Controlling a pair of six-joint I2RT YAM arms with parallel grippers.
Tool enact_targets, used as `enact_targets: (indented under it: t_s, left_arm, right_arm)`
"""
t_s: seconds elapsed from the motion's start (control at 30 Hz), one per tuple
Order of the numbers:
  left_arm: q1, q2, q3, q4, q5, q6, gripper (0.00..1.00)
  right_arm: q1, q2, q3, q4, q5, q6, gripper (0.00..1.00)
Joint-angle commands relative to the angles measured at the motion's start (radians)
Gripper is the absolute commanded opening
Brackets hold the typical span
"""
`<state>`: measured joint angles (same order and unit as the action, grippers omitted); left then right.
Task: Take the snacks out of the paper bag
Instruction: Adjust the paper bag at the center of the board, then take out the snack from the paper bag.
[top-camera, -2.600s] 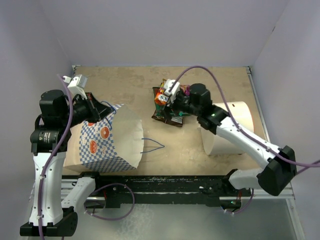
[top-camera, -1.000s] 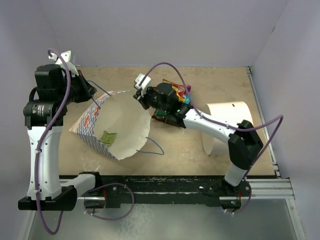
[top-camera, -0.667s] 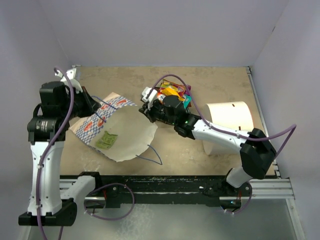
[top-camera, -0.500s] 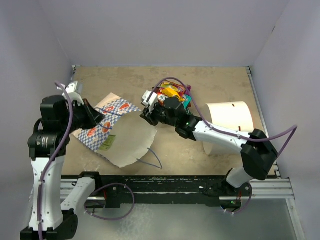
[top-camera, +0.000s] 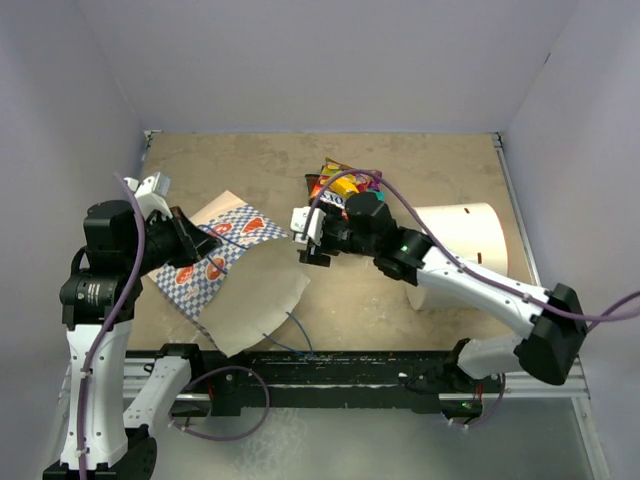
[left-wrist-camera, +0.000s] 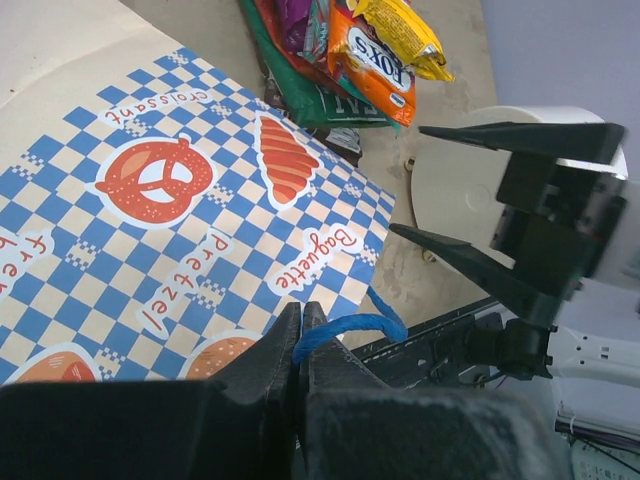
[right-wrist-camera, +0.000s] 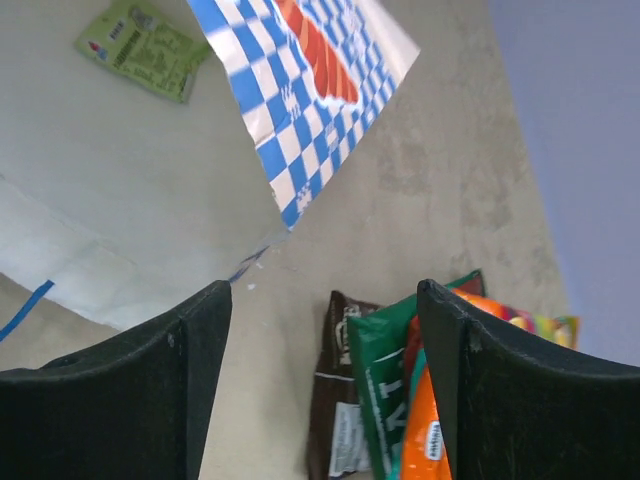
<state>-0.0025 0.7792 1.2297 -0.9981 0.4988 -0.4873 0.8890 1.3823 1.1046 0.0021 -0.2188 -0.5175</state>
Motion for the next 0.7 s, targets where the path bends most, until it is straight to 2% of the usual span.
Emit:
enact_targets:
  t_s: [0.0,0.1,0.2,0.27,0.43,0.57,0.67]
  left_arm:
    - [-0.003,0.007,0.020,0.056,0.025,0.002,0.00]
    - [-0.002,0.015,0.025,0.053,0.029,0.011,0.00]
    - [-0.002,0.028,0.034,0.048,0.037,0.017,0.00]
    - [-0.002,0.035,0.033,0.058,0.053,0.005,0.00]
    - [-0.002,0.052,0.025,0.078,0.108,-0.023,0.00]
    - [-0.002,0.067,0.042,0.049,0.121,0.002,0.00]
    - [-0.002,0.078,0.052,0.045,0.141,0.008,0.00]
  right_arm:
    - [0.002,-0.138,-0.019,-0.043,-0.134,-0.176,0.78]
    - [0.004,-0.201,-0.067,0.055,-0.257,-0.101,0.78]
    - [0.039,-0.227,-0.211,0.376,-0.317,0.182,0.78]
    - [0.122,-0.199,-0.272,0.526,-0.260,0.281,0.78]
    - [0.301,0.011,-0.301,0.740,-0.090,0.260,0.77]
    - [0.334,0.229,-0.225,0.841,-0.055,0.151,0.77]
    - [0.353,0.379,-0.134,0.914,0.039,0.149,0.78]
